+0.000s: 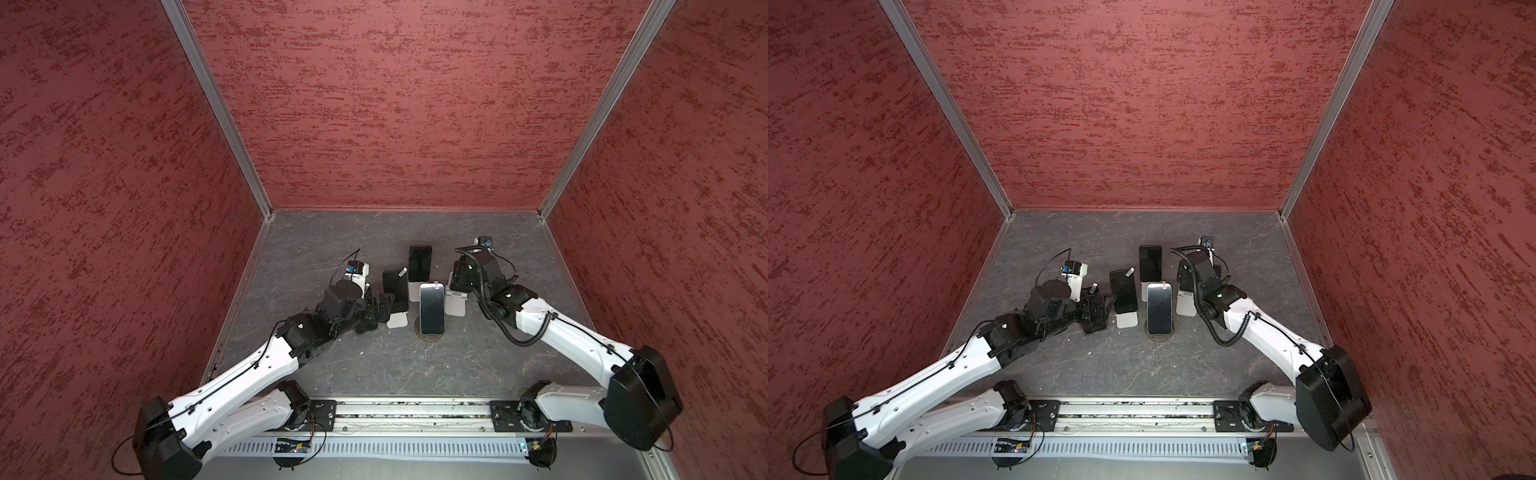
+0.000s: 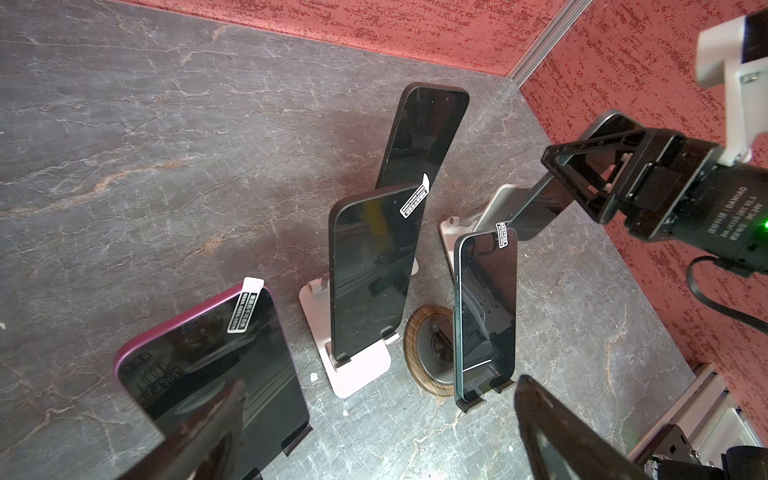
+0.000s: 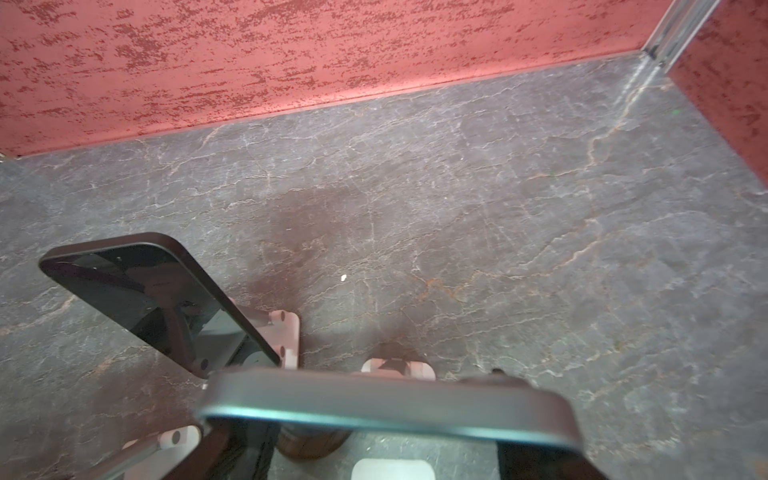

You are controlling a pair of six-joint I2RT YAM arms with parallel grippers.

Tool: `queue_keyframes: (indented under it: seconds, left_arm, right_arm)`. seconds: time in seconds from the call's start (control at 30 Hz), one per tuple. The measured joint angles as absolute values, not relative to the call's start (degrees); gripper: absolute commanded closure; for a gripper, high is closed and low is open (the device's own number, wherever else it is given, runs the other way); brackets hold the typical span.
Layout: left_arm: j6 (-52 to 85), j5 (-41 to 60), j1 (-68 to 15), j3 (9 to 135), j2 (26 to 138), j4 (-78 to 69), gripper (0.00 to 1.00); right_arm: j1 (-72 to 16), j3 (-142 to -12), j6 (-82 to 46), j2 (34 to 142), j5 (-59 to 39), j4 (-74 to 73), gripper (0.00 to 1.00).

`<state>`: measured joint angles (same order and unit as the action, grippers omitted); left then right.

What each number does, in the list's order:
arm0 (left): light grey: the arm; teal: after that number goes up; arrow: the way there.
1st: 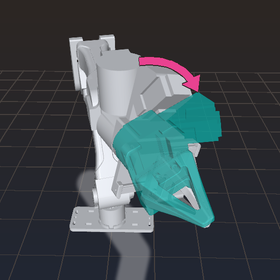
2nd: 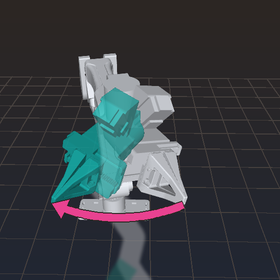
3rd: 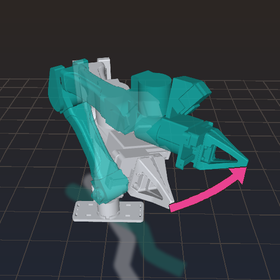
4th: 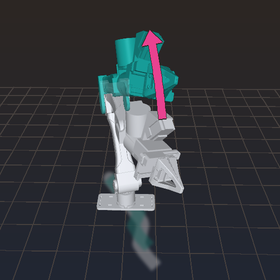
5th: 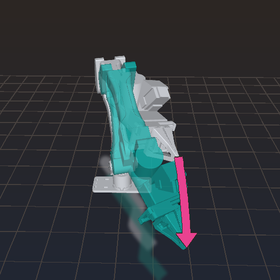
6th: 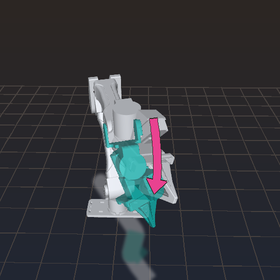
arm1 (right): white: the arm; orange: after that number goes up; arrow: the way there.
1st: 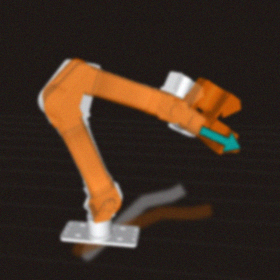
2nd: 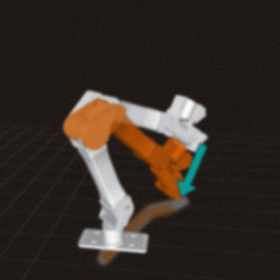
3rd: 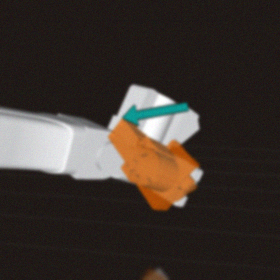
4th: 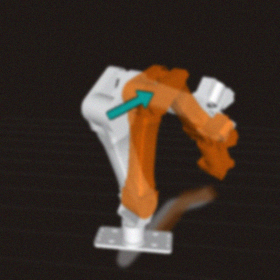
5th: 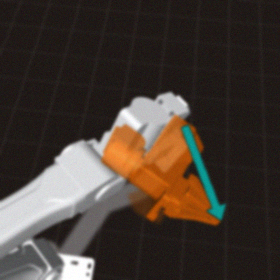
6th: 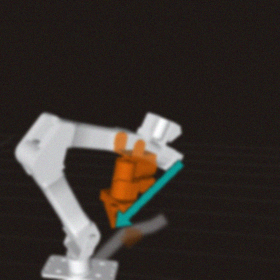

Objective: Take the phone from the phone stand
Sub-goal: 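Lift the black phone up out of the white stand with the right gripper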

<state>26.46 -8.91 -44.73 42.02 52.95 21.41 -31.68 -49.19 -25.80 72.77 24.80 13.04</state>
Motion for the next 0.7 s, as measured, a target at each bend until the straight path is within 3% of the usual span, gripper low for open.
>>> queue_keyframes:
  seconds: [0.7]
  left_arm:
    - [26.24, -9.08, -45.06, 42.02, 54.70, 21.30, 0.01]
  right_arm:
    - [-27.77, -43.86, -23.27, 65.73, 33.87, 19.62, 0.63]
